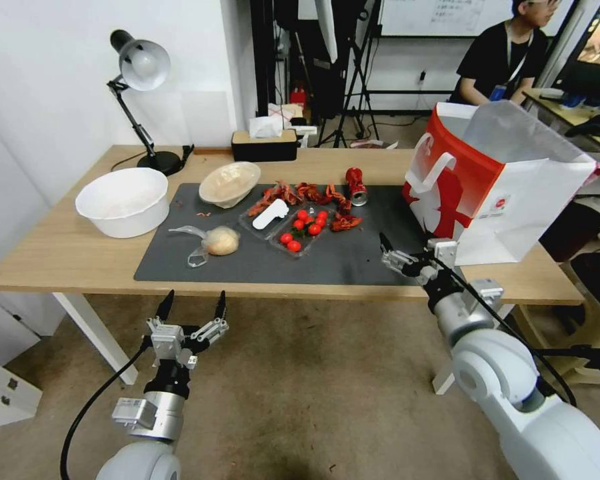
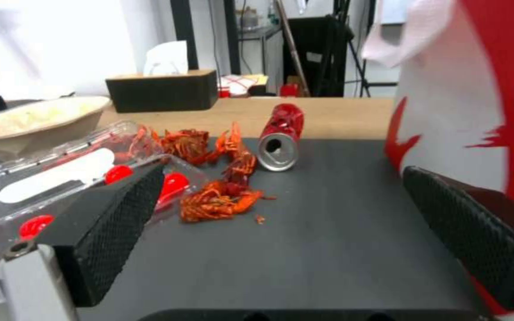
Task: Pick up the trash from the table and place it into the takeout bag.
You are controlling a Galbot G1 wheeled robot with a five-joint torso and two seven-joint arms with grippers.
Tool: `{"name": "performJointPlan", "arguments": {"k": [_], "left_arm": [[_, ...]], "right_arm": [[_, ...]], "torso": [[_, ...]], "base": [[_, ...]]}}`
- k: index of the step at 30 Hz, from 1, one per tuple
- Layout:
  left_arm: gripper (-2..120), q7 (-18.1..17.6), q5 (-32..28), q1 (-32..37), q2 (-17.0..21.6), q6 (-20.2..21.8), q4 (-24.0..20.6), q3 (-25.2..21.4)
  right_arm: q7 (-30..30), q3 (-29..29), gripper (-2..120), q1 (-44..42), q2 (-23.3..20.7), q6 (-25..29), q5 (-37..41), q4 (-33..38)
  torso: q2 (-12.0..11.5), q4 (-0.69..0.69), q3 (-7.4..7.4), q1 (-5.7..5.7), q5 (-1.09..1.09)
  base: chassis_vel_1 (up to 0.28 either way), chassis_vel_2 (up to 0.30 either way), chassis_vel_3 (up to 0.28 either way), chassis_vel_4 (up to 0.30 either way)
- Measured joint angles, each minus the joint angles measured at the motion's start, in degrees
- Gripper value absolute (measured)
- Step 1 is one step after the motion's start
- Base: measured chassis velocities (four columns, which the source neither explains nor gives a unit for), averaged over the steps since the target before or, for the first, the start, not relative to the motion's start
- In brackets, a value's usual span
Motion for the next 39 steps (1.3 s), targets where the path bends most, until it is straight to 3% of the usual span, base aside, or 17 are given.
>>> {"name": "performJointPlan", "arguments": {"k": [39], "left_arm": [[100, 0.0, 0.4, 0.0, -0.2, 0.6, -0.1, -0.2]], "right_arm": [[11.2, -15.9, 100, 29.9, 5.0, -8.7, 9.1, -20.6]], "torso": [[0.0, 0.00, 0.00, -0.01, -0.01]], "base": [[0.000, 0.000, 0.000, 0.000]]}}
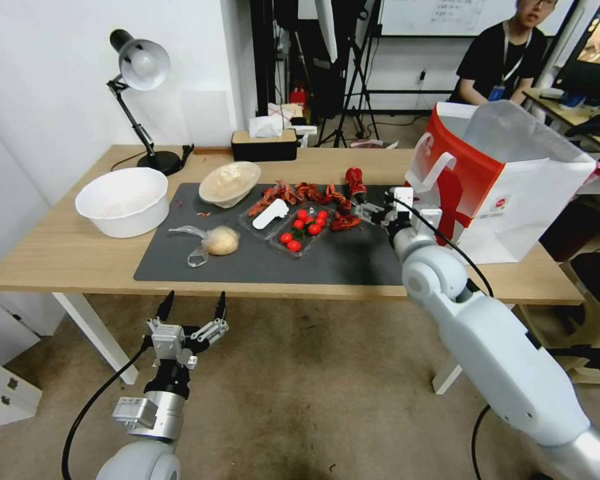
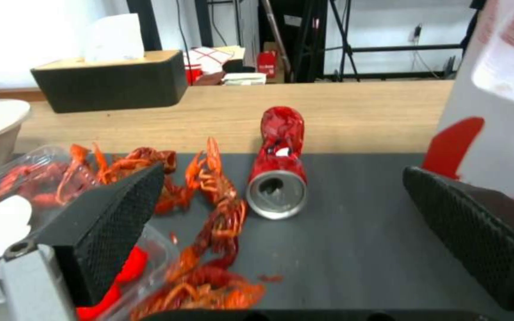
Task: Pick up the trash from the table and place it into the takeout bag.
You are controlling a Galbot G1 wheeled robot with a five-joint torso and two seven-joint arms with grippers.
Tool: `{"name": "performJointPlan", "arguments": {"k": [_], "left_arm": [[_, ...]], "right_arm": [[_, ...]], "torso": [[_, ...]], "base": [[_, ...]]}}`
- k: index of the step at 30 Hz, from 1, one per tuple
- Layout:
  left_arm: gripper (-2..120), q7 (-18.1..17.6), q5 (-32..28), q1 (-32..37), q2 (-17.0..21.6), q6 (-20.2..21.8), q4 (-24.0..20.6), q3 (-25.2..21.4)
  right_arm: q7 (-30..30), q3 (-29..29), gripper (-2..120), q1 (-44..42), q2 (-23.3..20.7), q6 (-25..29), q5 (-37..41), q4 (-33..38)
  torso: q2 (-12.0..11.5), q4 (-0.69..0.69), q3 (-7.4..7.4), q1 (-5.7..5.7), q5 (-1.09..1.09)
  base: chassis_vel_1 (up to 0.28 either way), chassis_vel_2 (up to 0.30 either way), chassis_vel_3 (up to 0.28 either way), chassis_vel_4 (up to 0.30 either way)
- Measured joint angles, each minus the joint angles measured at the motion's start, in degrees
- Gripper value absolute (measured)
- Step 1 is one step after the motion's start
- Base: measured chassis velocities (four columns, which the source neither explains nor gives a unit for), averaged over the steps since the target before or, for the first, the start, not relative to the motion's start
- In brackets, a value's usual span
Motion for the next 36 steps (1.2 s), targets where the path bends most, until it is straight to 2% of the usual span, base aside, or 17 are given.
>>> {"name": "performJointPlan", "arguments": {"k": [27, 36], "left_arm": [[100, 0.0, -0.2, -0.2, 0.2, -0.1, 0.1, 0.0], [100, -0.1, -0.4, -0.3, 0.4, -0.1, 0.1, 0.1]], "right_arm": [[0.7, -5.5, 100, 13.1, 5.1, -4.7, 2.7, -17.6], [0.0, -8.1, 100, 16.9, 6.2, -4.8, 3.2, -23.1]], "torso": [[0.0, -0.01, 0.00, 0.01, 0.01], [0.0, 0.00, 0.00, 0.01, 0.01]], "base": [[0.000, 0.000, 0.000, 0.000], [0.000, 0.000, 0.000, 0.000]]}}
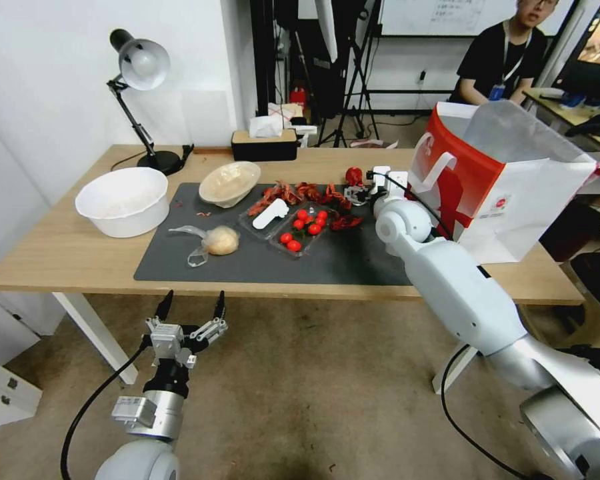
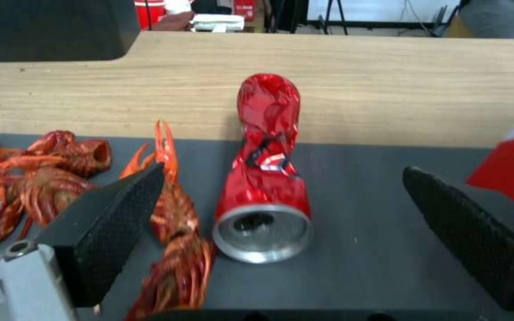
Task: Pick up the trash from the table and place it into the takeout bag.
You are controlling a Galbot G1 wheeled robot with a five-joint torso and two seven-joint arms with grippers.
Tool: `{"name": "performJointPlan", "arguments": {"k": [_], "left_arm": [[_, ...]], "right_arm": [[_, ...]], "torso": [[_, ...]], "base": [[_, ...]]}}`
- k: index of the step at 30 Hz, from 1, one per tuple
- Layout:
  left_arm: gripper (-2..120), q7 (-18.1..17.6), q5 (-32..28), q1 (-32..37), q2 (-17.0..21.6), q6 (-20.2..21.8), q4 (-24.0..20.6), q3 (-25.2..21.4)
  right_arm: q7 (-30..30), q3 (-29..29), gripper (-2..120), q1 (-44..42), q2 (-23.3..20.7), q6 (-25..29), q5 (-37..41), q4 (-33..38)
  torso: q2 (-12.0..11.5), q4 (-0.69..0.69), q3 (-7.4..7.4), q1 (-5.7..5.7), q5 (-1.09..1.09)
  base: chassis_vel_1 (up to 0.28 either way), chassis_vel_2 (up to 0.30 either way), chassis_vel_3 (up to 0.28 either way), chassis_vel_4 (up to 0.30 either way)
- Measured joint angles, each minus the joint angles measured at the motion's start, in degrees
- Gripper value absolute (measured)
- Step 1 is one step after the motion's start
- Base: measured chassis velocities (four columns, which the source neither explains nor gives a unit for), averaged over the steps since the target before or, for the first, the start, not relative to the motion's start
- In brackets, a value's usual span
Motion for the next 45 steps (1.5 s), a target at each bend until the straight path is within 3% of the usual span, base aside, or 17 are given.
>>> {"name": "performJointPlan", "arguments": {"k": [15, 29, 45], "left_arm": [[100, -0.1, -0.1, 0.0, 0.0, 0.0, 0.0, -0.2], [100, -0.1, -0.1, 0.0, 0.0, 0.0, 0.4, 0.0], [100, -0.1, -0.2, -0.3, 0.2, -0.1, 0.8, 0.1]], "right_arm": [[-3.5, -2.3, 100, 5.8, 2.3, 0.6, 0.2, -9.1], [-9.9, -3.4, 100, 9.5, 3.7, -2.4, -0.4, -18.0], [-12.2, -3.7, 100, 11.0, 4.4, -3.8, -1.5, -20.5]], "torso": [[0.0, 0.00, 0.00, 0.00, 0.01], [0.0, 0.00, 0.00, 0.00, 0.00], [0.0, 0.00, 0.00, 0.00, 0.00]], "base": [[0.000, 0.000, 0.000, 0.000], [0.000, 0.000, 0.000, 0.000], [0.000, 0.000, 0.000, 0.000]]}}
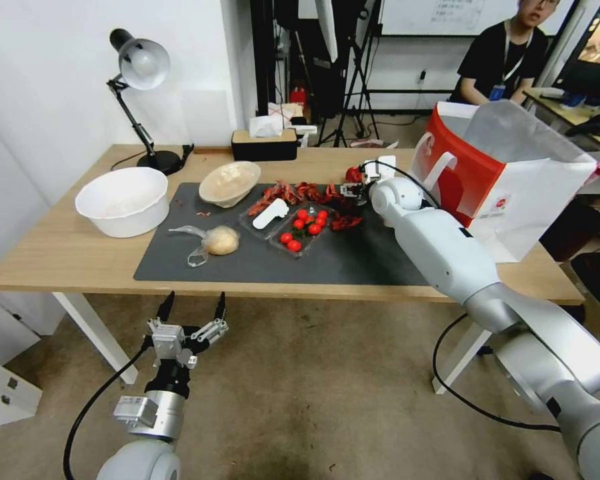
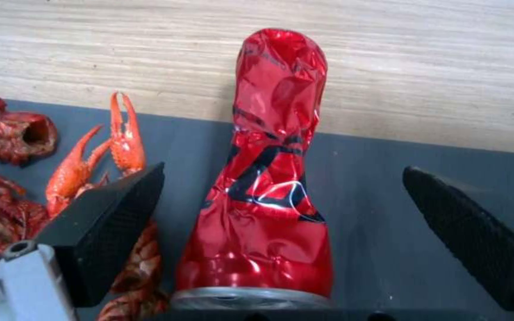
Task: Pick up the trash from the table and place it into the takeout bag.
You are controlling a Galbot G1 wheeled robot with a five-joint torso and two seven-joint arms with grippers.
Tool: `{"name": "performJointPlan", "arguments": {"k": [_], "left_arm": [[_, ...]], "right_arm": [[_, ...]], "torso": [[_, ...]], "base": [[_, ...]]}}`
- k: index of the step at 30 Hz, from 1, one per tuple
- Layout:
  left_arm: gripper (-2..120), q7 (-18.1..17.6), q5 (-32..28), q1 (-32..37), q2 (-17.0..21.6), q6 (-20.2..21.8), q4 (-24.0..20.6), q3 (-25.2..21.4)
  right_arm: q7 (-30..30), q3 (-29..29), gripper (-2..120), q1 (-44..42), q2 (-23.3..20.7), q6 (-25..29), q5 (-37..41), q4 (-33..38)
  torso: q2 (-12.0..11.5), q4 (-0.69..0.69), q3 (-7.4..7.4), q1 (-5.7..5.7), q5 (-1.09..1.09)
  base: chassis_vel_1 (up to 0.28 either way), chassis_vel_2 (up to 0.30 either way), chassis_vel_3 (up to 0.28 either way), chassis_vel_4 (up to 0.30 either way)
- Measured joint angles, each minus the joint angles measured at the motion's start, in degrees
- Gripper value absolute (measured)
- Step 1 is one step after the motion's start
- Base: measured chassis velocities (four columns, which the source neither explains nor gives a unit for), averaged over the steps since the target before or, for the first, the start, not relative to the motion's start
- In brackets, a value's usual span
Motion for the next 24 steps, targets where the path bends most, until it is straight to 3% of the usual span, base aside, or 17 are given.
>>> {"name": "performJointPlan", "arguments": {"k": [8, 11, 13, 16, 17, 24], "left_arm": [[100, 0.0, 0.0, 0.0, 0.0, -0.1, 0.2, 0.1], [100, 0.0, -0.1, 0.0, 0.0, -0.2, 0.2, 0.1], [100, 0.0, -0.1, 0.0, 0.1, -0.2, 0.2, 0.1], [100, 0.1, -0.1, 0.0, 0.2, -0.2, 0.2, 0.0], [100, 0.1, -0.2, 0.0, 0.2, -0.2, 0.5, 0.0], [100, 0.2, -0.2, 0.0, 0.3, -0.4, 0.5, 0.1]], "right_arm": [[-0.2, 0.1, 100, 0.0, 0.2, -0.8, 0.1, -0.4], [-0.4, 0.2, 94, 0.0, 0.3, -1.2, 0.1, -0.5], [-0.8, 0.4, 82, -0.3, 0.3, -1.7, 0.2, -0.5], [-0.8, 0.9, 76, -0.6, 0.5, -1.8, 0.2, -0.5], [-0.6, 1.4, 68, -0.9, 0.6, -1.9, 0.2, -0.5], [-0.2, 1.9, 50, -1.6, 0.1, -1.9, 0.2, -0.2]], "torso": [[0.0, 0.00, 0.00, 0.00, 0.00], [0.0, 0.00, 0.00, 0.00, 0.00], [0.0, 0.00, 0.00, 0.00, 0.00], [0.0, 0.00, 0.00, 0.00, 0.01], [0.0, 0.00, 0.00, 0.00, 0.00], [0.0, 0.00, 0.00, 0.00, 0.00]], "base": [[0.000, 0.000, 0.000, 0.000], [0.000, 0.000, 0.000, 0.000], [0.000, 0.000, 0.000, 0.000], [0.000, 0.000, 0.000, 0.000], [0.000, 0.000, 0.000, 0.000], [0.000, 0.000, 0.000, 0.000]]}}
